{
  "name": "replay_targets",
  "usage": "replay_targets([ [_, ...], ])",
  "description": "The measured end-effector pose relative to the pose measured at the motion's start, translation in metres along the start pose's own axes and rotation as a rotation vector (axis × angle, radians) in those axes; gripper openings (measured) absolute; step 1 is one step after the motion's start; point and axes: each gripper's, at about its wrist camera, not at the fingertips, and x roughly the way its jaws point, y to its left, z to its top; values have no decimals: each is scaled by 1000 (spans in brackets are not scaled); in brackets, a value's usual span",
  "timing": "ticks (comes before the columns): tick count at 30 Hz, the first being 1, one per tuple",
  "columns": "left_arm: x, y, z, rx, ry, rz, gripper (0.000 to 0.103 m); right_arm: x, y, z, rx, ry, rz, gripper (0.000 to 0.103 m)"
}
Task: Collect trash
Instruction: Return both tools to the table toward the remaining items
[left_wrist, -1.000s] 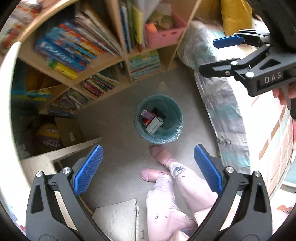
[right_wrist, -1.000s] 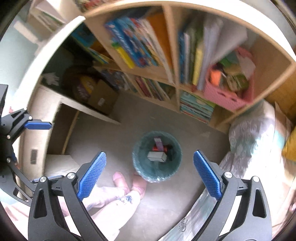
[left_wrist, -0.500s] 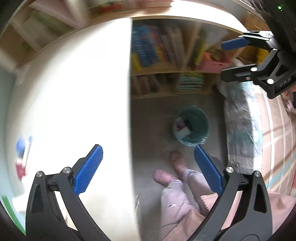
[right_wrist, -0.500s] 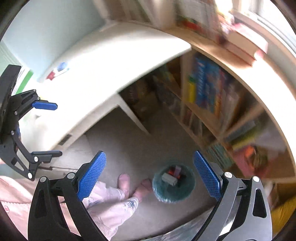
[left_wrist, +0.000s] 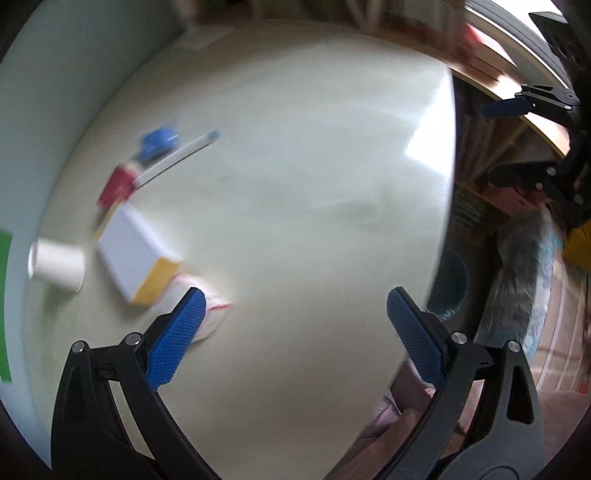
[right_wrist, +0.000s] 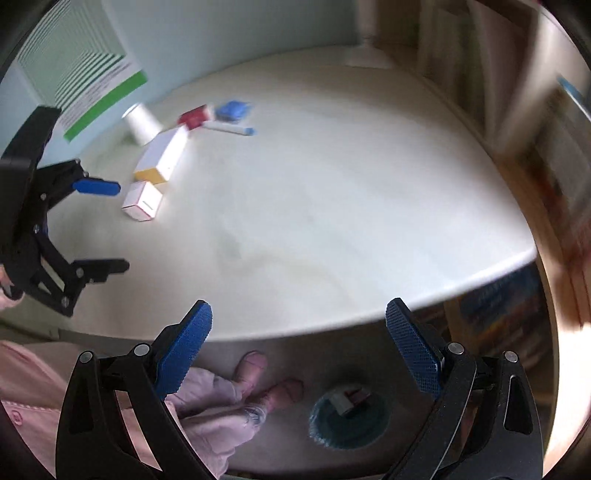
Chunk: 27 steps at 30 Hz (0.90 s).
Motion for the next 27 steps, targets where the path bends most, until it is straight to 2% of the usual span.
replay_targets([
  [5,-9,42,-14,-91,-21,42,96,15,33,36,-108,9,19,94],
  [10,-15,69,-28,-151,-25,61,96,31,57,63,-177,6,11,94],
  [14,-13,88,-34,-211,-15,64,96,47,69,83,-229,25,46,94],
  [21,-2,115,-30,-321,10,87,96,76,77,120,-352,67,105,94],
  [27,13,136,-18,-464,37,85,96,97,73,159,-451,96,154,94],
])
